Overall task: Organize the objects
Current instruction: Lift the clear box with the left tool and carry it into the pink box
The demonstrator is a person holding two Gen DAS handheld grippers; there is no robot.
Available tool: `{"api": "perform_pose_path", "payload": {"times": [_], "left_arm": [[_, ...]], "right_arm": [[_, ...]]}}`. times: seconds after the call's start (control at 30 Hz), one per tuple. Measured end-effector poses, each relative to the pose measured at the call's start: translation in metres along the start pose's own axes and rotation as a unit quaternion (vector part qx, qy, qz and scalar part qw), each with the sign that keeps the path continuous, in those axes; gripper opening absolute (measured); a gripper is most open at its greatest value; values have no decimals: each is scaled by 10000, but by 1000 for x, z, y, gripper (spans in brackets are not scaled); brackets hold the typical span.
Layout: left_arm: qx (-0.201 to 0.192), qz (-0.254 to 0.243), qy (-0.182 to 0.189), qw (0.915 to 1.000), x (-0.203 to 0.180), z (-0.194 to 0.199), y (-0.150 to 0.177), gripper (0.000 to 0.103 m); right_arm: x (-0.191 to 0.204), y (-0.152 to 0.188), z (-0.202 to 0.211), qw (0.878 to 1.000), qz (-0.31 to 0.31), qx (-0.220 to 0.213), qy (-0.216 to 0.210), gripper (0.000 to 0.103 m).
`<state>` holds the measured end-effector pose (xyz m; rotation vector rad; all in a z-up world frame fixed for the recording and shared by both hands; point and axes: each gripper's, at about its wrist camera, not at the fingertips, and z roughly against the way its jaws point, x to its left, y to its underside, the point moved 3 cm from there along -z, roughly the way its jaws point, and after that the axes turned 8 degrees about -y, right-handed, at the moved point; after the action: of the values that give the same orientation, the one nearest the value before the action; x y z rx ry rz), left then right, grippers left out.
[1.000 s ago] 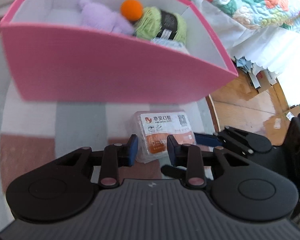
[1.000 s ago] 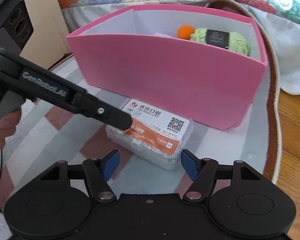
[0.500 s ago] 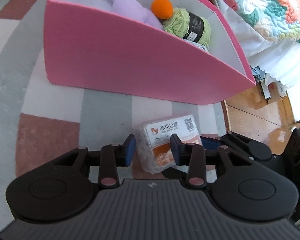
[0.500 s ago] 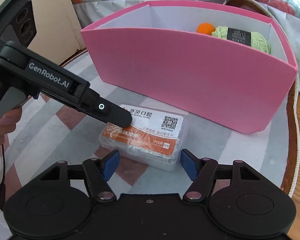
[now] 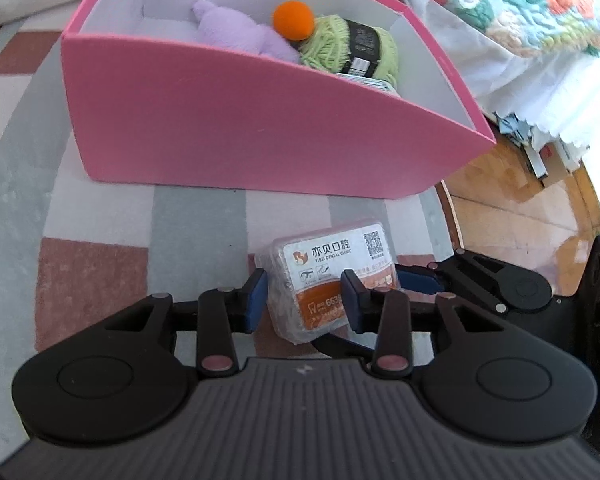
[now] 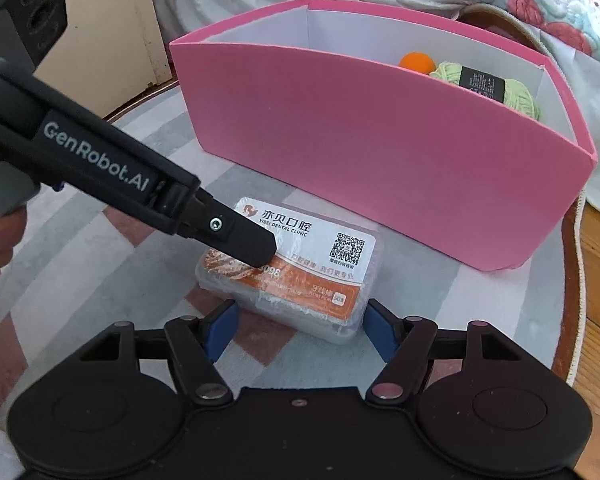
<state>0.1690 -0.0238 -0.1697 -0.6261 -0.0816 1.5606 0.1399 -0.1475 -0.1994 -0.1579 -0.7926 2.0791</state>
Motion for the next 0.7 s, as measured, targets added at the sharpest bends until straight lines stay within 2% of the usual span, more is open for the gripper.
{"api": "perform_pose_path", "payload": {"times": [0.1,0.33,0.57,0.7], "left_arm": [[-59,-121,8,9999,-5,9,1,37],[-186,-139,-3,9997,-6,30,-1,37],[-335,64,319,9989,0,63,-5,38],[-472,168,423,9978,3,82,-11,39]], "right_arm": [[8,-1,0,9997,170,34,194,73],[23,-13,14,9995,210,-77,241,73],[44,-32,39,9972,533,11,518,73],[55,-44,60,9958,720,-148,545,73]]}}
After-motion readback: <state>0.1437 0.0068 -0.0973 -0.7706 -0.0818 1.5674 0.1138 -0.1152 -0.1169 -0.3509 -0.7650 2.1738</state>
